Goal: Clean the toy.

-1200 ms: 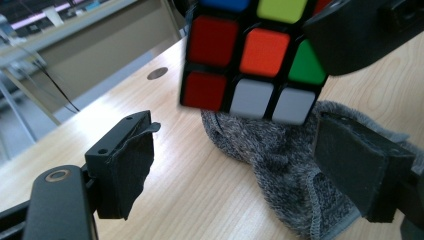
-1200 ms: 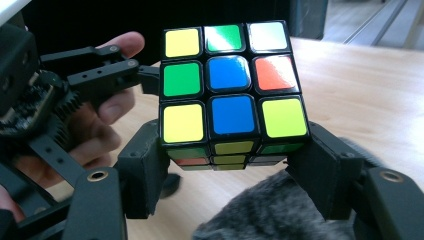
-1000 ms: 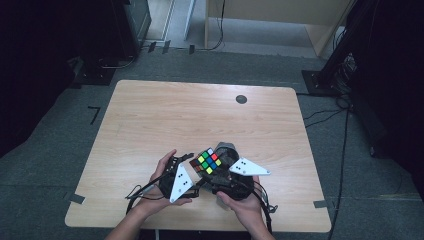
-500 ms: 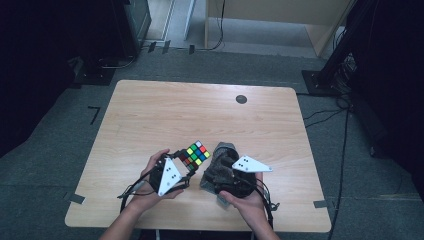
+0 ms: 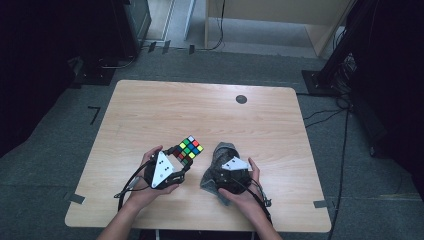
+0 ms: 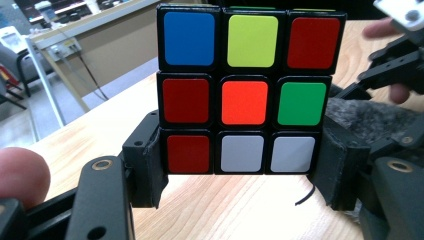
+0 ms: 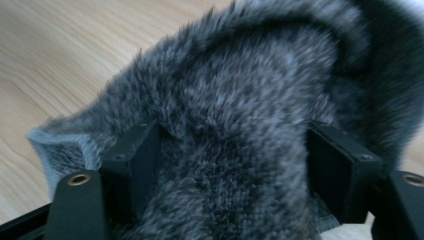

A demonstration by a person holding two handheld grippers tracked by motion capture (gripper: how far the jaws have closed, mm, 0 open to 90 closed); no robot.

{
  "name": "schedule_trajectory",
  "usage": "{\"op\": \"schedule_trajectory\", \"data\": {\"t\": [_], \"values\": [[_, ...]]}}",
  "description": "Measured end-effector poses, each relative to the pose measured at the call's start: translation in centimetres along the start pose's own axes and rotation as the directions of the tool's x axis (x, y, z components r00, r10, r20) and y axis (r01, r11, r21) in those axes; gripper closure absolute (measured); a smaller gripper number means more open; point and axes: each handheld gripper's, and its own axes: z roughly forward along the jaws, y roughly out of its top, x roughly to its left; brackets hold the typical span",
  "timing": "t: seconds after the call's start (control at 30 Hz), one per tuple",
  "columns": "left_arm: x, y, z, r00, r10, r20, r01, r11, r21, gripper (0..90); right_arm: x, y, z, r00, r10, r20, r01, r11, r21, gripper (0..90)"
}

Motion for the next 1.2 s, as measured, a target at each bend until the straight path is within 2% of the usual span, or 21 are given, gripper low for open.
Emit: {"op": "schedule_trajectory", "data": {"t": [0.13, 0.2, 0.27, 0.37, 0.47, 0.53, 0.6, 0.63, 0.7, 0.73, 0.77, 0.8, 0.87, 0.9, 1.0, 1.03, 1.07, 1.1, 1.13, 1.2], "values": [[0.1, 0.1, -0.2, 0.9995, -0.022, 0.024, 0.022, 0.9996, -0.015, 34.7, -0.4, 0.0, 0.0, 0.9998, 0.007, -0.021, -0.007, 1.000, 0.005, 30.0], [0.2, 0.2, -0.3, 0.9989, -0.033, 0.032, 0.034, 0.9992, -0.023, 34.6, -0.7, -0.1, 0.0, 0.9994, 0.018, -0.031, -0.018, 1.000, -0.003, 35.6], [0.2, 0.2, -0.3, 0.9985, -0.038, 0.038, 0.039, 0.9989, -0.026, 34.7, -1.0, -0.1, -0.2, 0.9993, 0.025, -0.028, -0.025, 1.000, -0.010, 50.4], [0.2, 0.2, -0.3, 0.9983, -0.035, 0.046, 0.036, 0.9992, -0.020, 34.7, -1.7, -0.3, -0.5, 0.9985, 0.049, -0.025, -0.050, 0.999, -0.016, 67.8], [0.0, 0.1, 0.0, 0.9979, -0.025, 0.060, 0.026, 0.9997, -0.005, 34.6, -1.8, -0.3, -0.9, 0.9981, 0.061, -0.013, -0.061, 0.998, -0.021, 72.2], [-0.2, 0.0, 0.2, 0.9976, -0.016, 0.068, 0.015, 0.9999, 0.007, 34.7, -1.7, 0.0, -1.9, 0.9974, 0.070, -0.012, -0.071, 0.995, -0.077, 73.0], [-0.4, -0.1, 0.3, 0.9967, -0.008, 0.081, 0.007, 0.9998, 0.017, 34.7, -1.5, 0.7, -3.6, 0.9954, 0.083, -0.048, -0.090, 0.980, -0.178, 72.9], [-0.5, -0.2, 0.4, 0.9963, -0.002, 0.086, 0.000, 0.9998, 0.019, 34.7, -1.3, 1.1, -4.6, 0.9949, 0.079, -0.062, -0.092, 0.968, -0.234, 72.8], [-0.9, -0.2, 0.5, 0.9940, 0.018, 0.108, -0.020, 0.9995, 0.022, 34.7, -0.6, 1.9, -6.7, 0.9928, 0.053, -0.108, -0.087, 0.933, -0.349, 72.7], [-1.1, -0.2, 0.5, 0.9927, 0.025, 0.118, -0.028, 0.9994, 0.022, 34.7, 0.0, 2.3, -7.9, 0.9906, 0.019, -0.135, -0.074, 0.908, -0.413, 72.5], [-1.5, -0.2, 0.6, 0.9900, 0.034, 0.137, -0.037, 0.9991, 0.020, 34.7, 0.4, 2.6, -8.6, 0.9888, -0.004, -0.149, -0.063, 0.894, -0.443, 72.3], [-1.7, -0.2, 0.7, 0.9881, 0.040, 0.149, -0.043, 0.9989, 0.021, 34.7, 1.1, 3.0, -9.5, 0.9851, -0.039, -0.168, -0.048, 0.871, -0.490, 72.0], [-2.4, 0.0, 0.8, 0.9843, 0.074, 0.160, -0.079, 0.9965, 0.028, 34.8, 2.1, 3.4, -10.3, 0.9746, -0.078, -0.210, -0.044, 0.852, -0.521, 71.2], [-2.9, 0.1, 0.8, 0.9798, 0.090, 0.179, -0.096, 0.9951, 0.023, 34.8, 2.4, 3.6, -10.4, 0.9721, -0.089, -0.217, -0.038, 0.854, -0.519, 71.0], [-3.5, 0.4, 0.5, 0.9722, 0.106, 0.209, -0.107, 0.9943, -0.007, 34.8, 2.6, 3.4, -9.6, 0.9722, -0.079, -0.220, -0.037, 0.877, -0.479, 70.9], [-3.6, 0.5, 0.4, 0.9707, 0.117, 0.210, -0.119, 0.9929, -0.001, 34.9, 2.3, 3.2, -9.1, 0.9727, -0.066, -0.223, -0.046, 0.885, -0.463, 70.7], [-3.6, 0.6, 0.4, 0.9700, 0.125, 0.208, -0.128, 0.9918, -0.003, 34.9, 1.9, 2.9, -8.8, 0.9677, -0.036, -0.250, -0.087, 0.881, -0.465, 70.6], [-3.6, 0.5, 0.4, 0.9695, 0.120, 0.214, -0.121, 0.9927, -0.010, 35.0, 1.3, 2.8, -8.6, 0.9624, -0.008, -0.272, -0.121, 0.882, -0.456, 70.6], [-3.5, 0.5, 0.3, 0.9685, 0.119, 0.219, -0.119, 0.9928, -0.011, 35.0, 0.6, 2.7, -8.3, 0.9689, 0.012, -0.247, -0.123, 0.889, -0.440, 70.8], [-3.2, 0.5, 0.3, 0.9708, 0.107, 0.215, -0.107, 0.9942, -0.014, 35.0, -0.2, 2.4, -7.9, 0.9874, 0.025, -0.156, -0.089, 0.907, -0.412, 71.1]]}}
